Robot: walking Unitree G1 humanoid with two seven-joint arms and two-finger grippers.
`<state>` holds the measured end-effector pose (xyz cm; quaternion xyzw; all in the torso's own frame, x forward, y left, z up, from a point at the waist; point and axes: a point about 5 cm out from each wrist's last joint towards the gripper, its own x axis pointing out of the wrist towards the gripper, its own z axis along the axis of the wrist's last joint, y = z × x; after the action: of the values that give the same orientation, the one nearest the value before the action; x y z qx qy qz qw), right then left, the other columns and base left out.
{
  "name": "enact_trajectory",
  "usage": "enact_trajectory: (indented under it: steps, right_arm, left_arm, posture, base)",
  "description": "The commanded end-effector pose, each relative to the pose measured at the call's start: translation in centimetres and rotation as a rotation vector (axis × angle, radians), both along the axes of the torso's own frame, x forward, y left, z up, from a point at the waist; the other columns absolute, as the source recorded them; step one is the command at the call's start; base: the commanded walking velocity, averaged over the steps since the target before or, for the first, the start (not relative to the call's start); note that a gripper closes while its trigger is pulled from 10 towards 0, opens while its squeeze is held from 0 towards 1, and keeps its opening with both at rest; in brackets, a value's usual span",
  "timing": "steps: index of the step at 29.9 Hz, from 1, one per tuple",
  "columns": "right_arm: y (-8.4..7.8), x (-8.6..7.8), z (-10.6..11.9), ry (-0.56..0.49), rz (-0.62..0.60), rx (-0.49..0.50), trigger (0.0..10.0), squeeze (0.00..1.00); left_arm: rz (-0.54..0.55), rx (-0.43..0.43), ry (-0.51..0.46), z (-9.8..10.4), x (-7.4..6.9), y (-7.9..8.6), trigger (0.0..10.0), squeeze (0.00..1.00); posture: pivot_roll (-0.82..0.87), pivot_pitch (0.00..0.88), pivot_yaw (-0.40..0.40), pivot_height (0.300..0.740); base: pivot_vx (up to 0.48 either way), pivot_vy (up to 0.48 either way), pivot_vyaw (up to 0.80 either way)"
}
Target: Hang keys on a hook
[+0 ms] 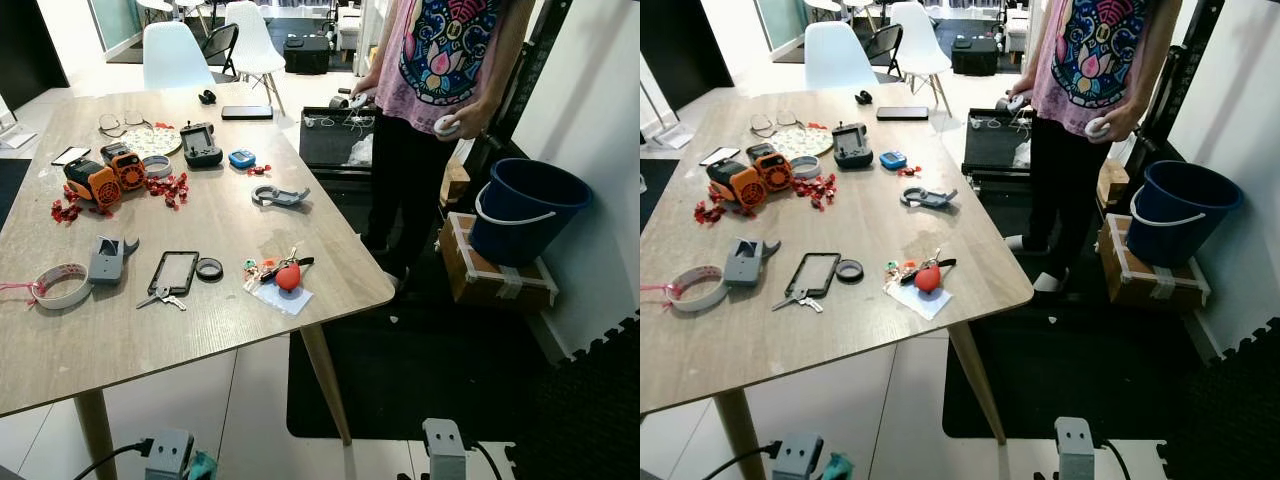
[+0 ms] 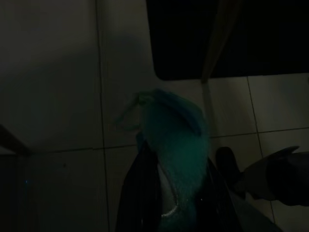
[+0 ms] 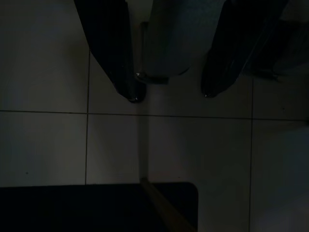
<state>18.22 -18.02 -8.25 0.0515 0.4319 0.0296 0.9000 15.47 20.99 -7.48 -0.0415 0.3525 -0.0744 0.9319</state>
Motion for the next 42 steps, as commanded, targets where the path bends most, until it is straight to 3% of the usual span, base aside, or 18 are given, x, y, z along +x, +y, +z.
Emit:
enact_trajectory:
  steps: [1, 9, 21, 42]
  right_arm:
    - [0.0, -0.1, -0.1, 0.005, 0.025, -0.005, 10.0, 0.0]
    - [0.4, 0.1, 0.1, -0.006, 0.068, -0.003, 10.0, 0.0]
    - [0.4, 0.2, 0.1, -0.003, 0.097, -0.012, 10.0, 0.0]
    - [0.4, 0.4, 0.2, -0.008, 0.116, -0.018, 10.0, 0.0]
  left_arm:
    - [0.026, 0.0, 0.01, -0.2, -0.5, 0.1, 10.0, 0.0]
    - [0.078, 0.042, 0.024, -0.4, -0.6, 1.0, 10.0, 0.0]
    - [0.144, 0.029, 0.055, -0.7, -1.3, 1.5, 10.0, 0.0]
    - [0.184, 0.014, 0.032, -0.5, -1.0, 1.8, 10.0, 0.0]
  posture:
    - [0.06, 0.062, -0.034, 0.74]
    - [0.06, 0.061, -0.03, 0.74]
    - [0.06, 0.052, -0.036, 0.74]
    - [0.07, 0.046, -0.042, 0.74]
  base:
    - [0.0, 0.0, 0.0]
    - [0.0, 0.0, 0.13]
    - [0.0, 0.0, 0.8]
    - [0.0, 0.0, 0.8]
